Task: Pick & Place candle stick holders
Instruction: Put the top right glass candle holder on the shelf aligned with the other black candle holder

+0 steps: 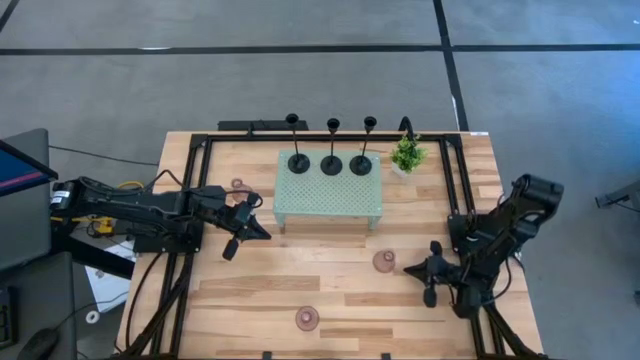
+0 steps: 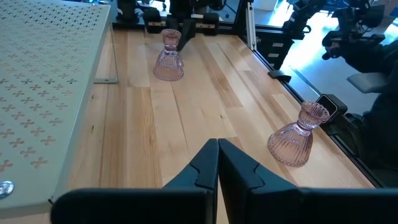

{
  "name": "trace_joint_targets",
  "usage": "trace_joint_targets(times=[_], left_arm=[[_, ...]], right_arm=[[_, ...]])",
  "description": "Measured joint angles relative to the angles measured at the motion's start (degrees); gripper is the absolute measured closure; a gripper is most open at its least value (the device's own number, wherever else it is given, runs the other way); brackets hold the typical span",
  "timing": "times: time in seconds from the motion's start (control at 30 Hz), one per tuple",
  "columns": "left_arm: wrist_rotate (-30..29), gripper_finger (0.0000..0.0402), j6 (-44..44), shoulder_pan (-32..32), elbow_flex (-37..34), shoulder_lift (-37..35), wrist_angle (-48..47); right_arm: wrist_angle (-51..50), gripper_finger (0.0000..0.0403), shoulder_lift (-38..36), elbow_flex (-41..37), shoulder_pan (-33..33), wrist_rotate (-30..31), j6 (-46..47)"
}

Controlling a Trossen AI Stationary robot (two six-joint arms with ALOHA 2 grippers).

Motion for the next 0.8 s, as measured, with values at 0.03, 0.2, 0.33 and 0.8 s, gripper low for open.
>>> trace_joint_targets(times=[0.03, 0.2, 0.33, 0.8], left_arm=[[0.00, 0.0392, 0.00, 0.00, 0.00, 0.01, 0.04], [-0.01, 0.0392, 0.00, 0.00, 0.00, 0.02, 0.42], [-0.02, 0.0392, 0.00, 0.00, 0.00, 0.02, 0.44], [-0.02, 0.0392, 0.00, 0.00, 0.00, 0.02, 0.44]], right_arm=[[0.15, 0.0403, 0.26, 0.00, -0.24, -0.70, 0.33], [0.11, 0.0396, -0.91, 0.00, -1.89, -1.65, -0.92], [0.12, 0.0365, -3.53, 0.02, -2.78, -2.23, -3.85], [0.66, 0.0137, -6.30, 0.02, -8.31, -2.34, -6.35]])
